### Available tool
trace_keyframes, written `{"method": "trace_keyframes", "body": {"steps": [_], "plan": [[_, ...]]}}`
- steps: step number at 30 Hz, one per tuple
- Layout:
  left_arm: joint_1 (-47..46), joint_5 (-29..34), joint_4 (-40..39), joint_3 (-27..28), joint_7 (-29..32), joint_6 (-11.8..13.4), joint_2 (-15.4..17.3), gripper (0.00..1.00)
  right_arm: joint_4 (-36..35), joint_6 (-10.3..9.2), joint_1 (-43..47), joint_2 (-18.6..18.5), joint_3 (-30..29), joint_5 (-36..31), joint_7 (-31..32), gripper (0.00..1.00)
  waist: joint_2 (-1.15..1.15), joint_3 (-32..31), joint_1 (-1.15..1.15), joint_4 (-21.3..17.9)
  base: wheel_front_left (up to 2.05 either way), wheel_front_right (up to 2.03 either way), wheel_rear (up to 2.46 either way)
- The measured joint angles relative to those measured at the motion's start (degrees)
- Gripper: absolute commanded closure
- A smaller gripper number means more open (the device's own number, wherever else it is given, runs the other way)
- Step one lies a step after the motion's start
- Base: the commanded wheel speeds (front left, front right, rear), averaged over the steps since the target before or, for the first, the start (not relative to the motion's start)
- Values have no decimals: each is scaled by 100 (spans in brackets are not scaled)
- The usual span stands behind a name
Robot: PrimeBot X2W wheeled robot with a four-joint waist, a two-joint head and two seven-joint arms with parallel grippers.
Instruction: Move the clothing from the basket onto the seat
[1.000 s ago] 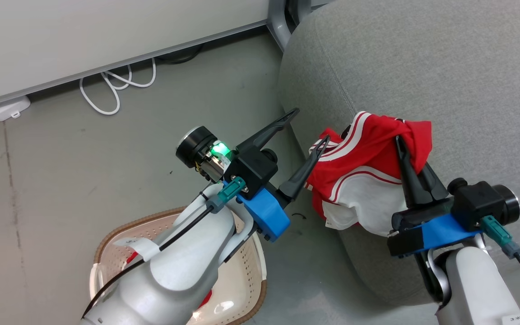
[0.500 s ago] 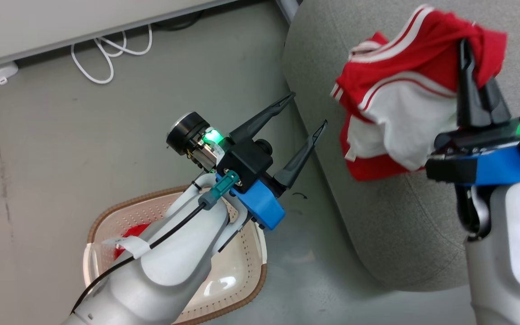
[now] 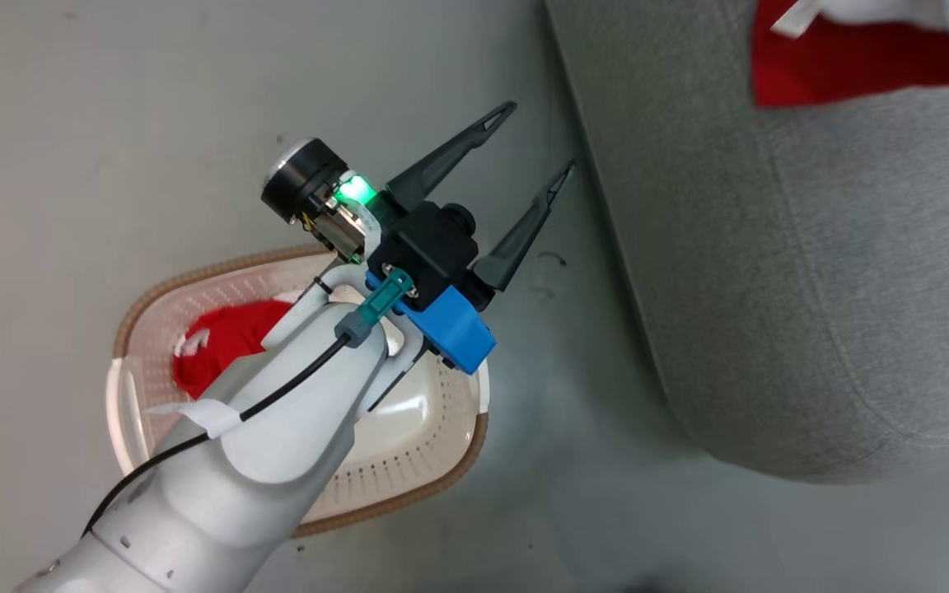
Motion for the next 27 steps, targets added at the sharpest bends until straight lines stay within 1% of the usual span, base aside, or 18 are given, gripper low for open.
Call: {"method": "trace_keyframes", "body": {"steps": [3,7,12,14,17,23,27], "plan": [[-87,27,-23,-9,8,8,34,0,171,0,-278,-354,-289,12,0,100,0,254,0,10,0,0,0],[-147,49,-56,-36,8,13,34,0,648,0,-513,-786,-655,141,-1,100,0,527,0,22,0,0,0],[-235,64,-66,-98,7,15,0,0,1194,0,-526,-1102,-914,160,0,100,0,742,0,75,0,0,0],[-275,77,-70,-109,5,15,0,0,1441,0,-505,-1136,-998,159,0,100,0,802,0,103,0,0,0],[-310,77,-69,-111,3,15,9,0,1761,0,-418,-1092,-1027,148,0,100,0,865,0,122,0,0,0],[-318,76,-55,-119,-4,15,22,0,2447,0,-288,-764,-1063,186,-1,100,0,905,0,109,0,0,0],[-326,57,-35,-149,-11,14,-1,0,2772,0,-141,-635,-1088,202,-1,100,0,879,0,140,0,0,0]]}}
